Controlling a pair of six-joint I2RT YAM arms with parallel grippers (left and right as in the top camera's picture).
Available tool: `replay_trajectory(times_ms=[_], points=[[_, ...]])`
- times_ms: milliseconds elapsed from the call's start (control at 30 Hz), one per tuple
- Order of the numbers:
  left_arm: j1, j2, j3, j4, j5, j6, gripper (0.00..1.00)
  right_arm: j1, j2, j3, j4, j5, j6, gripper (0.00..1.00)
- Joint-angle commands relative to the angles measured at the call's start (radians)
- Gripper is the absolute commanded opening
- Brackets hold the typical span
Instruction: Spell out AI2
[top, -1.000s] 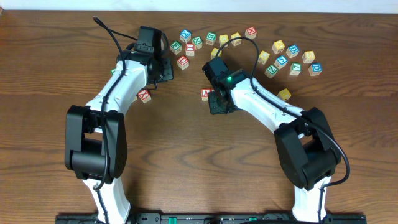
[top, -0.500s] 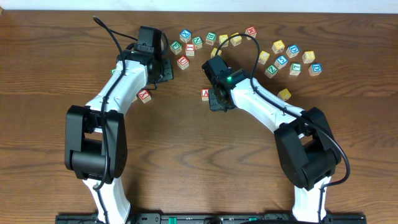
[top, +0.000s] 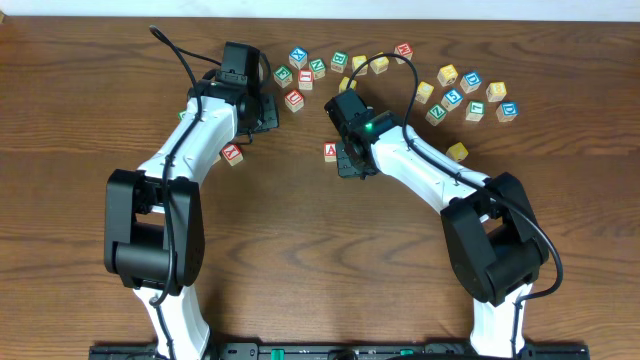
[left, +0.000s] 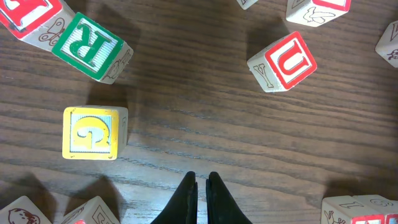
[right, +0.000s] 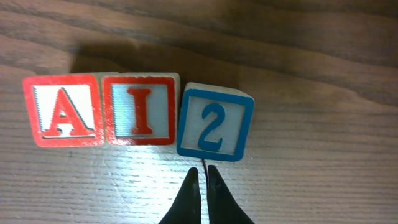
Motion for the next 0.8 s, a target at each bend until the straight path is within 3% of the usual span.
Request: replay_trajectory(times_ms=[0,767], points=[[0.002,0.0,-0.005,-0.005,-0.01,-0.002,0.08,0.003,0.002,0.007,-0.007,0.02,0.012,0.01],[0.002,0.0,-0.005,-0.006,-0.009,-0.002,0.08,-0.024,0.013,0.006,0.008,0.045,0.037,0.01]])
